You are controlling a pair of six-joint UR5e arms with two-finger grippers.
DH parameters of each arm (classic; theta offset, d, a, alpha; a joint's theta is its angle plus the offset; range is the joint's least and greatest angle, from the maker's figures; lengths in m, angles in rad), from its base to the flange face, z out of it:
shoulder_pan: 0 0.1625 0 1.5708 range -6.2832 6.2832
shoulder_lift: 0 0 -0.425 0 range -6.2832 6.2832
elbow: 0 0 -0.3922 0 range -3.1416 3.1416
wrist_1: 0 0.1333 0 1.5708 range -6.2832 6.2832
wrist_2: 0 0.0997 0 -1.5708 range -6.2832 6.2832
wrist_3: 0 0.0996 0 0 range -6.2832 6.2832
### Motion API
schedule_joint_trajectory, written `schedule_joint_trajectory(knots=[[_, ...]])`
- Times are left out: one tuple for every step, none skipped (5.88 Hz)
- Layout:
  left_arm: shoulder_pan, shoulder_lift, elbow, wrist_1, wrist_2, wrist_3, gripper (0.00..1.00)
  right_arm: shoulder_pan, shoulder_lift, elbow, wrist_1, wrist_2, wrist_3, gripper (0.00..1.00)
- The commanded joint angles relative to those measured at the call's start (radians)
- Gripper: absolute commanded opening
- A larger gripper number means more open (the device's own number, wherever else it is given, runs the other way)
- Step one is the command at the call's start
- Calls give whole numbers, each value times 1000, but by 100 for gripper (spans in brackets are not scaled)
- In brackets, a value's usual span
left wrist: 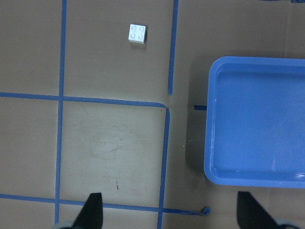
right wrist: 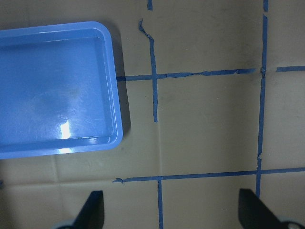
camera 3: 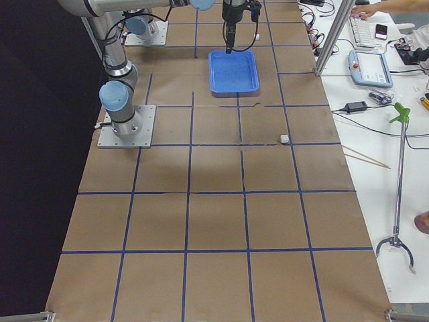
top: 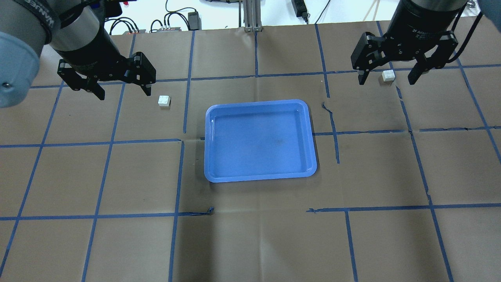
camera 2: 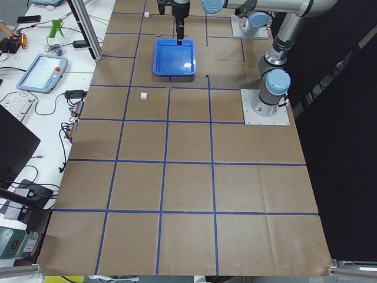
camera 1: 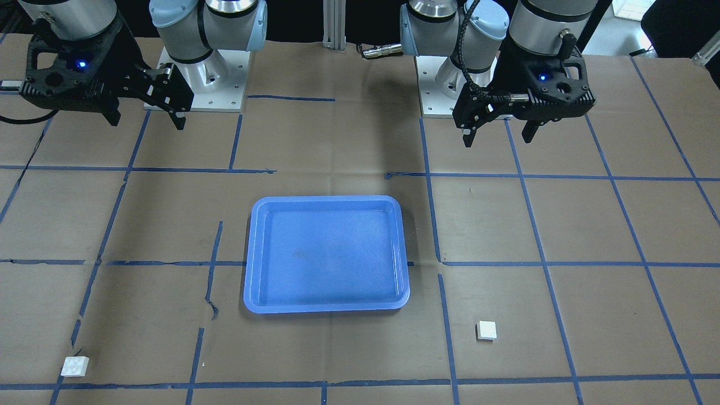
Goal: Assemble white blocks and place on blue tray
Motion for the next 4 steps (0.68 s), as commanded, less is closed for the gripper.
schedule_joint_trajectory(knots=[[-2,-7,-7,9,-8,-2,99,0,2,3,-6,-7,1,100],[0,-7,2,8,-7,-2,99,1,4,4,-7,-6,-10,100],[2,-4,5,0,-4,-2,99,1,5,4,-7,-4,-11,100],[2,-4,7,-2,-4,-2,99,1,6,3,-7,-6,-13,100]])
